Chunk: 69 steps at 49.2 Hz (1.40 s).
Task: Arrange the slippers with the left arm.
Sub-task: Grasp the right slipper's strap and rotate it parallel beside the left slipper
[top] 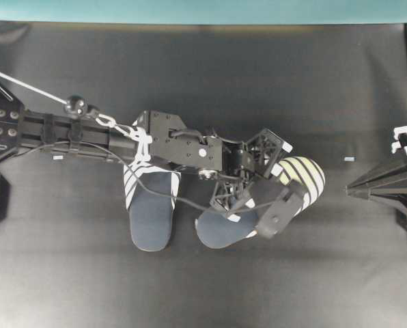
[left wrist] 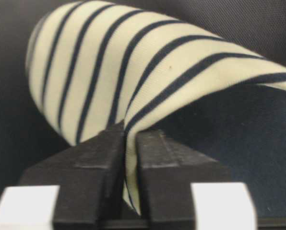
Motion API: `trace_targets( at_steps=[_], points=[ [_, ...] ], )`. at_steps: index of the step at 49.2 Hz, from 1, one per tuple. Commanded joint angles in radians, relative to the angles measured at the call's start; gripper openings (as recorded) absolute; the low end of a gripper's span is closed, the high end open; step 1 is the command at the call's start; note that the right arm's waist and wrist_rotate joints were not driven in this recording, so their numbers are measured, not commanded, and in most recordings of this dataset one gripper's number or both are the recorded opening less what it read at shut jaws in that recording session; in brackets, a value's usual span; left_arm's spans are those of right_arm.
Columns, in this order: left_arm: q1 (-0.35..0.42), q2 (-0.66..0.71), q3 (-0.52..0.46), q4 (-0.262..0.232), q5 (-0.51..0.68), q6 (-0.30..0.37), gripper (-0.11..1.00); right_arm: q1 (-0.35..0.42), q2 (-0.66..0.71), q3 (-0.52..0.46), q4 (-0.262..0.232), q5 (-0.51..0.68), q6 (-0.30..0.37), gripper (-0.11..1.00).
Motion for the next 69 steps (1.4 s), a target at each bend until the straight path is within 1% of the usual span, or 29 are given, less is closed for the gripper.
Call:
trace_targets(
  at_steps=[1, 6, 15, 18, 19, 26, 29, 33, 36, 40, 46, 51, 53, 57, 60, 65, 69],
  points=[
    [0.015, -0.060, -0.012, -0.002, 0.003, -0.052, 0.01, 0.000, 0.003, -0.008, 0.002, -0.005, 0.000, 0.00],
    [0.031, -0.103, -0.005, 0.000, 0.046, -0.104, 0.01, 0.000, 0.003, -0.008, 0.002, -0.005, 0.000, 0.00],
    [0.061, -0.161, 0.029, 0.000, 0.179, -0.135, 0.01, 0.000, 0.003, 0.002, 0.002, -0.005, -0.002, 0.00],
    [0.074, -0.173, 0.049, 0.000, 0.193, -0.169, 0.01, 0.000, 0.003, 0.003, 0.002, -0.005, -0.002, 0.00],
    [0.077, -0.176, 0.055, 0.000, 0.199, -0.189, 0.01, 0.000, 0.003, 0.003, 0.002, -0.005, -0.002, 0.00],
    [0.107, -0.195, 0.095, 0.000, 0.236, -0.391, 0.01, 0.000, 0.003, 0.008, 0.002, -0.005, -0.002, 0.00],
    [0.115, -0.196, 0.100, 0.002, 0.245, -0.468, 0.01, 0.000, 0.003, 0.009, 0.002, -0.005, -0.002, 0.00],
    [0.127, -0.195, 0.101, 0.002, 0.262, -0.551, 0.01, 0.000, 0.003, 0.012, 0.002, -0.005, -0.002, 0.00],
    [0.140, -0.196, 0.103, 0.002, 0.307, -0.594, 0.01, 0.000, 0.003, 0.015, 0.002, -0.005, -0.002, 0.00],
    [0.150, -0.196, 0.104, 0.002, 0.376, -0.634, 0.01, 0.000, 0.003, 0.015, 0.002, -0.005, 0.000, 0.00],
    [0.152, -0.192, 0.112, 0.003, 0.436, -0.660, 0.01, 0.000, 0.003, 0.017, 0.002, -0.003, -0.002, 0.00],
    [0.152, -0.187, 0.132, 0.003, 0.414, -0.661, 0.01, 0.000, 0.003, 0.020, 0.002, -0.005, 0.000, 0.00],
    [0.152, -0.181, 0.141, 0.002, 0.388, -0.670, 0.01, 0.000, 0.003, 0.020, 0.002, -0.005, 0.000, 0.00],
    [0.150, -0.173, 0.144, 0.003, 0.373, -0.689, 0.01, 0.000, 0.003, 0.020, 0.002, -0.005, 0.000, 0.00],
    [0.149, -0.169, 0.143, 0.002, 0.374, -0.726, 0.01, 0.000, 0.003, 0.021, 0.002, -0.005, 0.000, 0.00],
    [0.144, -0.169, 0.146, 0.002, 0.376, -0.816, 0.01, 0.000, 0.003, 0.021, 0.002, -0.005, -0.002, 0.00],
    [0.141, -0.167, 0.158, 0.002, 0.376, -0.864, 0.01, 0.000, 0.003, 0.023, 0.000, -0.005, -0.002, 0.00]
  ],
)
